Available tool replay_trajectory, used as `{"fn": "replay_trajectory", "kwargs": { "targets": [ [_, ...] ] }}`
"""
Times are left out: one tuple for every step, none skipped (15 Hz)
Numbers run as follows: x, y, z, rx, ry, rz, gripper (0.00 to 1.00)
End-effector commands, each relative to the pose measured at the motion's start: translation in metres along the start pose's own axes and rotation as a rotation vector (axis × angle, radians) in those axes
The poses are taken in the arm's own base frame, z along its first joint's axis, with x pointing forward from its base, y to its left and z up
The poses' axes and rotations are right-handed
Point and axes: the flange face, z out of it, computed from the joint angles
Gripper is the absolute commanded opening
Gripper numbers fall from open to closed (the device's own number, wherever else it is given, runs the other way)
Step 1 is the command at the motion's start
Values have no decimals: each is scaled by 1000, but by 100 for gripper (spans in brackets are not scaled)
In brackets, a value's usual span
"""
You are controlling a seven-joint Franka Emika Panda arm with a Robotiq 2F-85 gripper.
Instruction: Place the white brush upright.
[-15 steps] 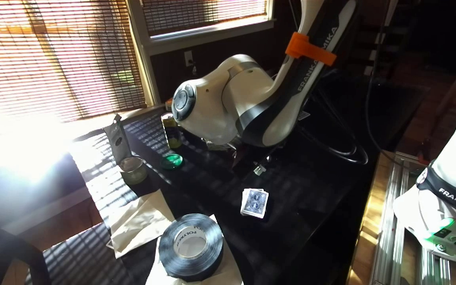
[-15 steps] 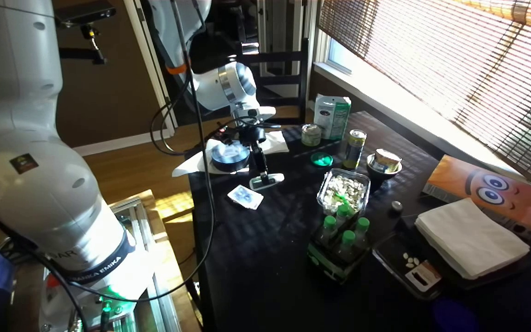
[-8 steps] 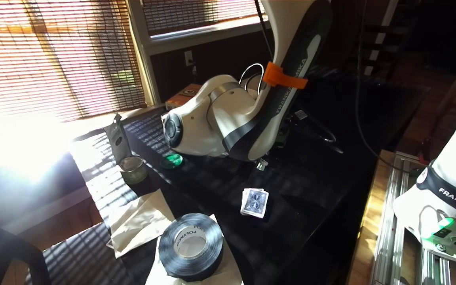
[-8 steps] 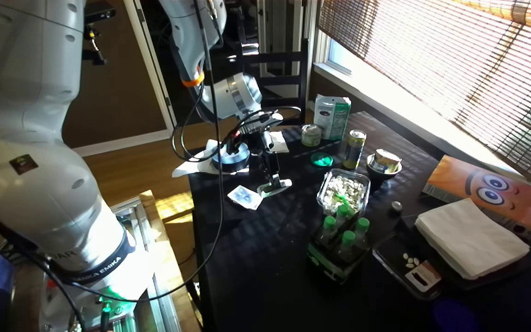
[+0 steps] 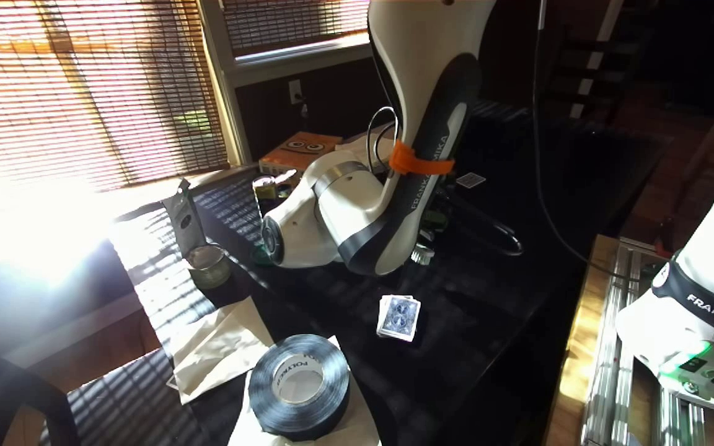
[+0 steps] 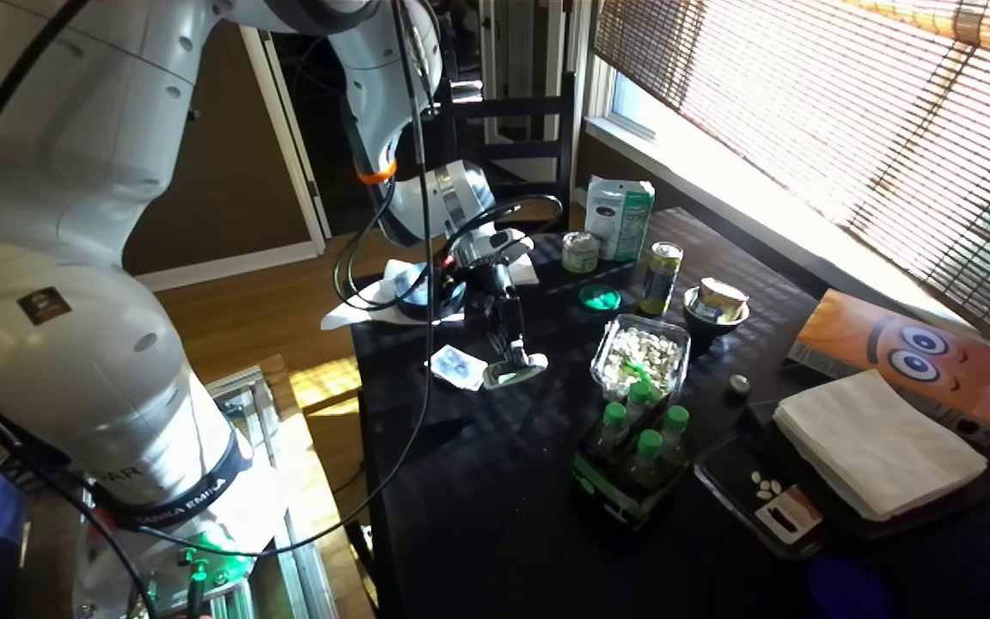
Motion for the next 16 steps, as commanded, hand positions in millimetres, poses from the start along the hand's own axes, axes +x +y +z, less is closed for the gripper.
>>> {"fn": "replay_trajectory", "kwargs": {
  "targets": [
    [-2, -3, -5, -33, -44, 55, 5],
    [-3, -4, -6, -46, -57, 76, 5],
    [-3, -6, -7, -58, -73, 104, 5],
    [-3, -8, -8, -63, -91, 123, 5],
    [-3, -12, -8, -70, -107, 144, 5],
    [-3, -14, -9, -69, -121, 159, 5],
    [-3, -18, -8, -76, -133, 173, 5],
    [-1, -23, -8, -81, -144, 189, 5],
    [1, -27, -8, -88, -149, 204, 5],
    [5, -32, -7, -91, -151, 213, 5],
    [7, -36, -7, -98, -148, 220, 5],
    [11, -40, -7, -100, -141, 228, 5],
    [15, -43, -8, -98, -138, 230, 5],
    [18, -47, -8, -96, -136, 230, 5],
    [21, -50, -9, -94, -136, 228, 5],
    [23, -54, -11, -89, -134, 225, 5]
  ]
}}
